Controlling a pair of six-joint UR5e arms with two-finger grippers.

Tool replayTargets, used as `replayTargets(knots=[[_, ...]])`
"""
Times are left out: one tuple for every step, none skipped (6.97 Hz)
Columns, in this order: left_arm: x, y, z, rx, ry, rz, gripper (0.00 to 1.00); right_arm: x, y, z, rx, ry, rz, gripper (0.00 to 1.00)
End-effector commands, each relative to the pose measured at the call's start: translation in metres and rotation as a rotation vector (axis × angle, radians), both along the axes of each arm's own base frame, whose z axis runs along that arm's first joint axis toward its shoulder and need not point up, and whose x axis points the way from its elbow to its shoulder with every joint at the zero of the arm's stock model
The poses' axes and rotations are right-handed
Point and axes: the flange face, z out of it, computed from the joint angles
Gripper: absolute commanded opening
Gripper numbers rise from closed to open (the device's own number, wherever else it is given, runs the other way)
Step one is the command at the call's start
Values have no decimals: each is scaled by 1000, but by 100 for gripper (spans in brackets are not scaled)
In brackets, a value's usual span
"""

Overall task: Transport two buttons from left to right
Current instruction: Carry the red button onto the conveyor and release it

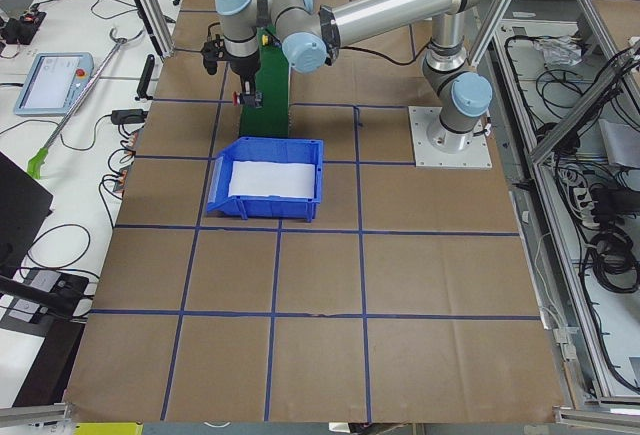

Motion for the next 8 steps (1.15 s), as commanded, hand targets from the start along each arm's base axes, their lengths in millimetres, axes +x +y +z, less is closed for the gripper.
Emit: replayTargets(knots=[[-48, -8, -24, 31, 13, 51, 12, 0, 0, -2, 3, 1, 1, 100], [-51, -7, -45, 65, 19, 77, 12, 0, 0, -1, 1, 1, 1, 100], [-52, -7, -65, 47, 16, 82, 12, 0, 0, -2, 5, 1, 1, 100], [-55, -1, -90, 17, 11, 76, 12, 0, 0, -2, 5, 1, 1, 100], [-62, 5, -109, -38, 1, 69, 12, 0, 0, -2, 5, 1, 1, 100], [-65, 13, -127, -63, -3, 65, 12, 0, 0, -2, 5, 1, 1, 100], [-67, 19, -138, -63, -2, 61, 12, 0, 1, -2, 6, 1, 1, 100], [-70, 24, -143, -52, 0, 51, 12, 0, 1, -2, 6, 1, 3, 100]])
